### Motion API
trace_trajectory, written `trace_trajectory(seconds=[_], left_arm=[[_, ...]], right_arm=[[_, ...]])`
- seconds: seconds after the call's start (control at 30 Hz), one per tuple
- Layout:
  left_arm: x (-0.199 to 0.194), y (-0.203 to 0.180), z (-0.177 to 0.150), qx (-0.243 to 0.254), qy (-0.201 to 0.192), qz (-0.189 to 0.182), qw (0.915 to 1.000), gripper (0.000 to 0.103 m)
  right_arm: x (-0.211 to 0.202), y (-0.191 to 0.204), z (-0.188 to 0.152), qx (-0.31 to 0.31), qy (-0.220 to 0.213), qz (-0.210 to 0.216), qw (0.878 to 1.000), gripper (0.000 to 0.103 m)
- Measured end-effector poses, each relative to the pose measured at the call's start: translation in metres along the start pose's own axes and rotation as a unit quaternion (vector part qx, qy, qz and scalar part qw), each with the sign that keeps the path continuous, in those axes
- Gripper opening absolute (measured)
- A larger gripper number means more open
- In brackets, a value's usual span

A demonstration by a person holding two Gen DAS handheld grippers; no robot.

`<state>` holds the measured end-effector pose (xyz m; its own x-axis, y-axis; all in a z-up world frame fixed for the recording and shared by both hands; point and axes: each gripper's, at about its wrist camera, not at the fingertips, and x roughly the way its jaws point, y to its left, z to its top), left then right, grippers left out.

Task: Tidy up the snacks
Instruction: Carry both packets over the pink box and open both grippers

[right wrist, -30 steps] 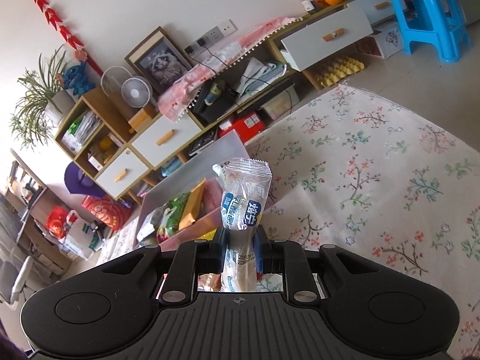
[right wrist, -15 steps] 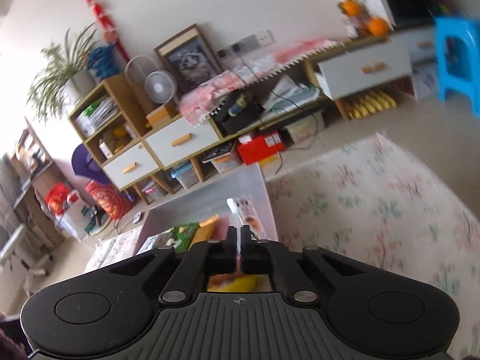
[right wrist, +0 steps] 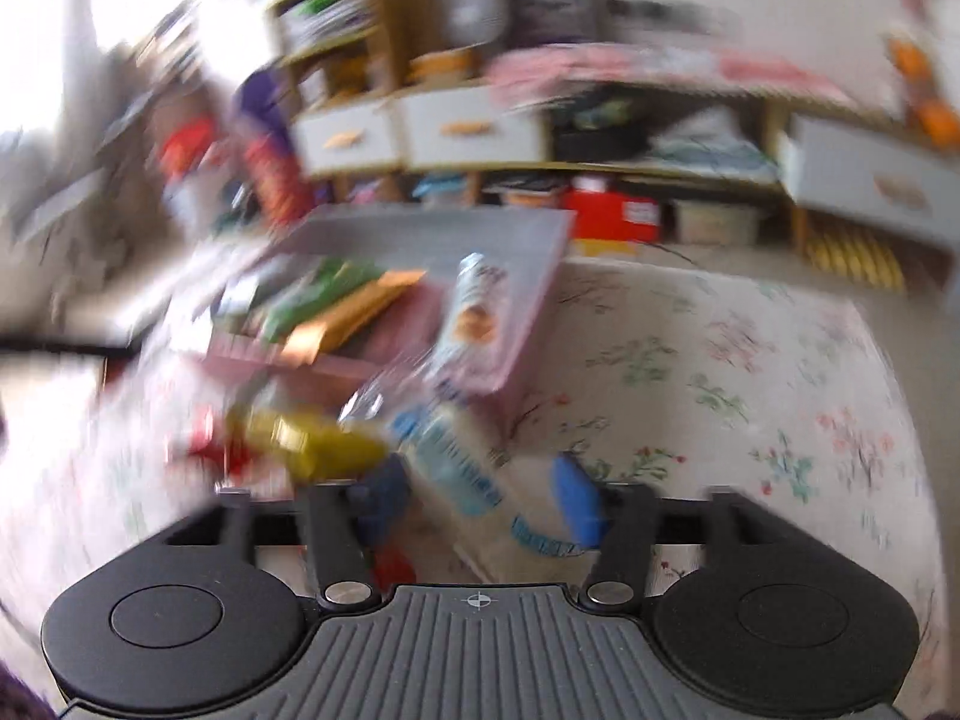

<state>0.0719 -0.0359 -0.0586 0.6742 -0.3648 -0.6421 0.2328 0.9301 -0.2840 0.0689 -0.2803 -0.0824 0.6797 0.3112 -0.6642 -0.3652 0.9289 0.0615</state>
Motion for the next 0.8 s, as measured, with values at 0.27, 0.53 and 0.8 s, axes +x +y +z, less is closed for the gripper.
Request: trace_trajectory(seconds=[0.27, 0.53, 0.8], left_arm=[[-0.006, 0.0, 0.001, -0.001, -0.006, 0.0, 1.0, 0.043], [-0.01, 0.005, 0.006, 0.0, -0.013, -0.002, 0.9999, 0.043], [0.002, 0.001, 0.036, 0.015, -0.04, 0.003, 0.9991, 0.043]], right_arm=[[0.02, 0.005, 0.004, -0.033, 0.048, 0.015, 0.998, 0.039], [-0.016, 0.015, 0.005, -0.011, 0.006, 0.018, 1.0, 0.027], [-0.02, 0.022, 0.058, 0.016, -0.032, 0.015, 0.999, 0.027]])
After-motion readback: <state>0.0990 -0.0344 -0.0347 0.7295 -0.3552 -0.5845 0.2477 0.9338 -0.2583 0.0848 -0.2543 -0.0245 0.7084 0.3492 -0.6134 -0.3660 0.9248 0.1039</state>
